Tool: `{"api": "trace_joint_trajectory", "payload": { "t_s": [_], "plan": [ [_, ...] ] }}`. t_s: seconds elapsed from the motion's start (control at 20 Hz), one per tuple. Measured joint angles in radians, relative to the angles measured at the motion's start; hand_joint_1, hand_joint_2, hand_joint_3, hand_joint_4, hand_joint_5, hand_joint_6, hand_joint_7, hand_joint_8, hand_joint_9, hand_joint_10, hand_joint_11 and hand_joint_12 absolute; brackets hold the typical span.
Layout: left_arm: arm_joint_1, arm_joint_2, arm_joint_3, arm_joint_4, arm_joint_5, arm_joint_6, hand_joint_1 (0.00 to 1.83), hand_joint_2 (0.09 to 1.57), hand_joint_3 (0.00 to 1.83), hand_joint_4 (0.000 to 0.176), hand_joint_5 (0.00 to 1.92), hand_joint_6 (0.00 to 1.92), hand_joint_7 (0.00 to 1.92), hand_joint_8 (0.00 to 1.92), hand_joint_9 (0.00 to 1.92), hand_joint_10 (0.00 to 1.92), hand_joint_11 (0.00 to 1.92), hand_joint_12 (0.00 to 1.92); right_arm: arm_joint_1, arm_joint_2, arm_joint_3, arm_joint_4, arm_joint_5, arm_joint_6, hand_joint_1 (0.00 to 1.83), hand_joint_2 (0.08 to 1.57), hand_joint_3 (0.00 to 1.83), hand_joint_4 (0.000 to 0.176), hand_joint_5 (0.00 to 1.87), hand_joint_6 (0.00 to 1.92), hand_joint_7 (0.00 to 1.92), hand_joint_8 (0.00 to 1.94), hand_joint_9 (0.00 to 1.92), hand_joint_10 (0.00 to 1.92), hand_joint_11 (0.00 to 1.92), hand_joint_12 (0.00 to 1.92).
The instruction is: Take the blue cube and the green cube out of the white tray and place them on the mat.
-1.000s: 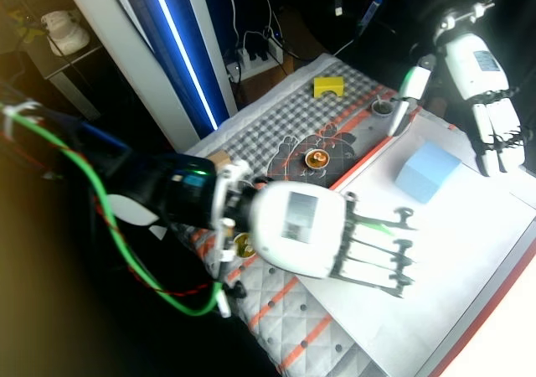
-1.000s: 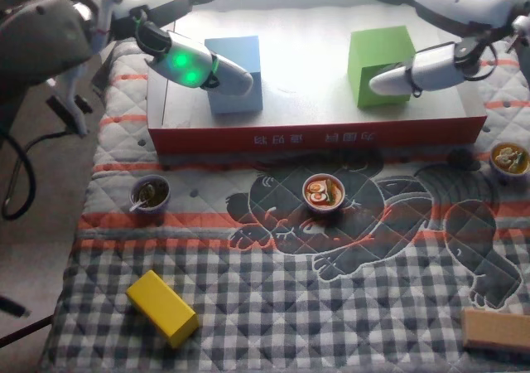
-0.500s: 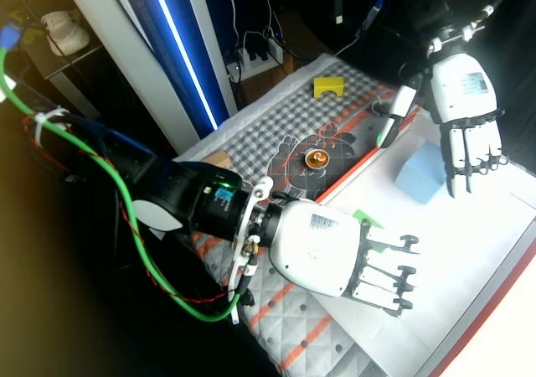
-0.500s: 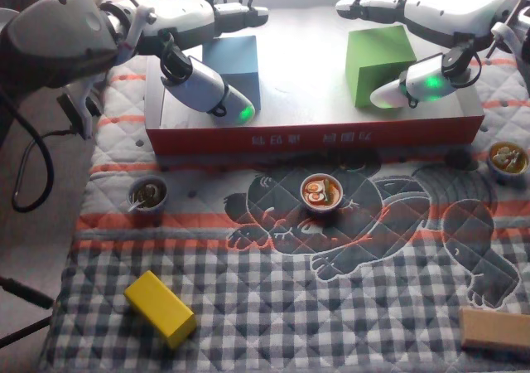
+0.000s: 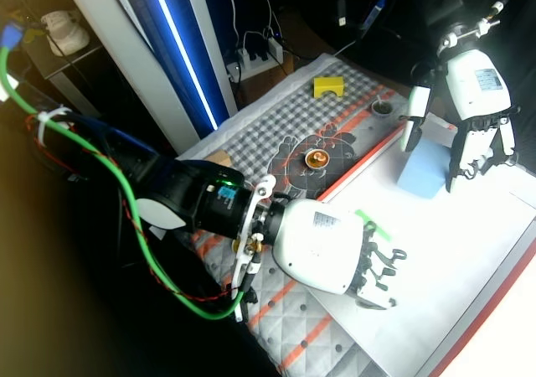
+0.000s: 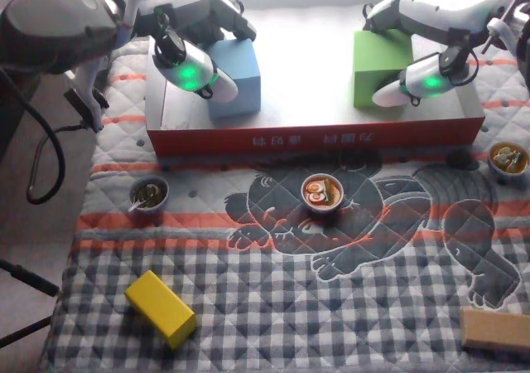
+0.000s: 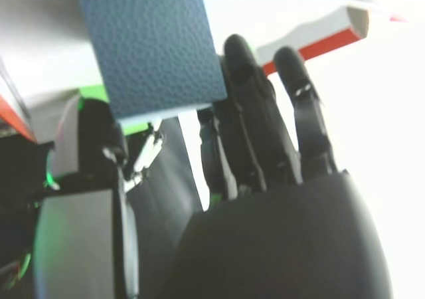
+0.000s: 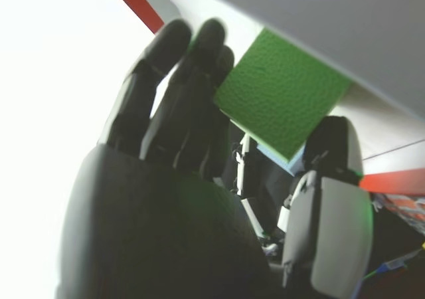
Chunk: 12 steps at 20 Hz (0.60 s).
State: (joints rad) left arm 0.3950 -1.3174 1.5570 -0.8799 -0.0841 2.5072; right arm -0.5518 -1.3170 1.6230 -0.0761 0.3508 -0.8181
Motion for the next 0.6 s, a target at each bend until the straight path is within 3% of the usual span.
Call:
{"api": "trace_joint_trajectory", "payload": {
  "t_s": [0.05, 0.1, 0.15, 0.2, 0.25, 0.3, 0.35, 0.4, 0.45, 0.5, 0.55, 0.6],
  "plan": [
    [-0.004, 0.001, -0.002, 0.047, -0.004, -0.066, 1.21, 1.22, 0.0, 0.0, 0.75, 1.1, 0.83, 1.45, 0.83, 0.18, 0.07, 1.26, 0.007, 0.0, 0.0, 0.0, -0.005, 0.0, 1.33, 1.13, 0.0, 0.0, 0.93, 1.03, 0.98, 0.88, 0.92, 1.03, 0.54, 1.31],
    [-0.005, 0.009, -0.014, 0.098, -0.013, -0.138, 1.2, 1.22, 0.0, 0.0, 0.74, 1.12, 0.82, 1.47, 0.72, 0.43, 0.04, 1.33, 0.014, 0.0, 0.0, -0.004, -0.007, -0.004, 1.35, 1.13, 0.0, 0.0, 0.9, 1.06, 1.03, 0.79, 0.89, 1.26, 0.56, 1.3],
    [-0.007, 0.017, -0.027, 0.147, -0.017, -0.204, 1.19, 1.24, 0.0, 0.0, 0.72, 1.17, 0.79, 1.5, 0.62, 0.63, 0.03, 1.31, 0.022, 0.004, -0.009, -0.007, -0.004, -0.006, 1.36, 1.12, 0.0, 0.0, 0.91, 1.02, 1.04, 0.78, 0.9, 1.29, 0.59, 1.27],
    [-0.011, 0.037, -0.056, 0.233, -0.029, -0.301, 1.17, 1.27, 0.0, 0.0, 0.66, 1.24, 0.76, 1.56, 0.53, 0.81, 0.02, 1.34, 0.032, 0.023, -0.039, -0.012, 0.012, -0.007, 1.36, 1.12, 0.0, 0.0, 0.91, 0.97, 1.01, 0.86, 0.9, 1.3, 0.61, 1.3],
    [-0.015, 0.061, -0.087, 0.306, -0.04, -0.386, 1.17, 1.28, 0.0, 0.0, 0.65, 1.26, 0.74, 1.6, 0.46, 0.95, 0.03, 1.4, 0.034, 0.044, -0.071, -0.018, 0.046, -0.006, 1.26, 1.14, 0.0, 0.0, 0.98, 0.82, 0.92, 1.22, 0.78, 1.12, 0.54, 1.44],
    [-0.015, 0.1, -0.132, 0.402, -0.066, -0.495, 1.19, 1.26, 0.0, 0.0, 0.68, 1.2, 0.77, 1.55, 0.49, 1.01, 0.09, 1.44, 0.036, 0.073, -0.105, -0.025, 0.09, -0.006, 1.34, 1.13, 0.0, 0.0, 0.95, 0.85, 0.97, 1.01, 0.88, 1.29, 0.63, 1.43],
    [-0.015, 0.136, -0.169, 0.484, -0.094, -0.584, 1.2, 1.25, 0.0, 0.0, 0.68, 1.19, 0.78, 1.55, 0.47, 1.08, 0.08, 1.51, 0.036, 0.098, -0.138, -0.026, 0.134, -0.006, 1.24, 1.14, 0.0, 0.0, 0.9, 1.04, 0.99, 1.01, 0.89, 0.9, 0.65, 1.32],
    [-0.015, 0.168, -0.202, 0.536, -0.112, -0.635, 1.2, 1.26, 0.0, 0.0, 0.68, 1.17, 0.76, 1.58, 0.45, 1.23, 0.11, 1.55, 0.036, 0.126, -0.171, -0.029, 0.163, -0.006, 1.33, 1.12, 0.0, 0.0, 0.89, 1.05, 1.02, 0.91, 0.89, 1.16, 0.63, 1.25],
    [-0.014, 0.216, -0.25, 0.623, -0.14, -0.718, 1.2, 1.26, 0.0, 0.0, 0.68, 1.17, 0.78, 1.56, 0.46, 1.29, 0.13, 1.58, 0.036, 0.177, -0.224, -0.047, 0.205, -0.006, 1.24, 1.13, 0.0, 0.0, 0.88, 1.09, 1.02, 0.96, 0.92, 0.8, 0.63, 1.24],
    [-0.004, 0.259, -0.295, 0.685, -0.173, -0.773, 1.2, 1.25, 0.0, 0.0, 0.68, 1.19, 0.8, 1.51, 0.49, 1.36, 0.15, 1.62, 0.028, 0.219, -0.267, -0.058, 0.253, -0.004, 1.22, 1.13, 0.0, 0.0, 0.9, 1.05, 1.03, 0.95, 1.01, 0.56, 0.69, 1.22],
    [0.01, 0.294, -0.336, 0.729, -0.196, -0.809, 1.19, 1.25, 0.0, 0.0, 0.7, 1.33, 0.75, 1.41, 0.51, 1.37, 0.16, 1.63, 0.006, 0.255, -0.3, -0.056, 0.313, -0.007, 1.21, 1.13, 0.0, 0.01, 0.89, 1.11, 1.02, 0.95, 1.06, 0.41, 0.73, 1.17],
    [0.023, 0.327, -0.375, 0.763, -0.217, -0.834, 1.19, 1.24, 0.0, 0.0, 0.72, 1.34, 0.75, 1.38, 0.55, 1.4, 0.13, 1.61, -0.021, 0.288, -0.33, -0.056, 0.357, -0.006, 1.22, 1.13, 0.0, 0.0, 0.89, 1.07, 1.03, 0.96, 1.12, 0.34, 0.73, 1.19]
  ]
}}
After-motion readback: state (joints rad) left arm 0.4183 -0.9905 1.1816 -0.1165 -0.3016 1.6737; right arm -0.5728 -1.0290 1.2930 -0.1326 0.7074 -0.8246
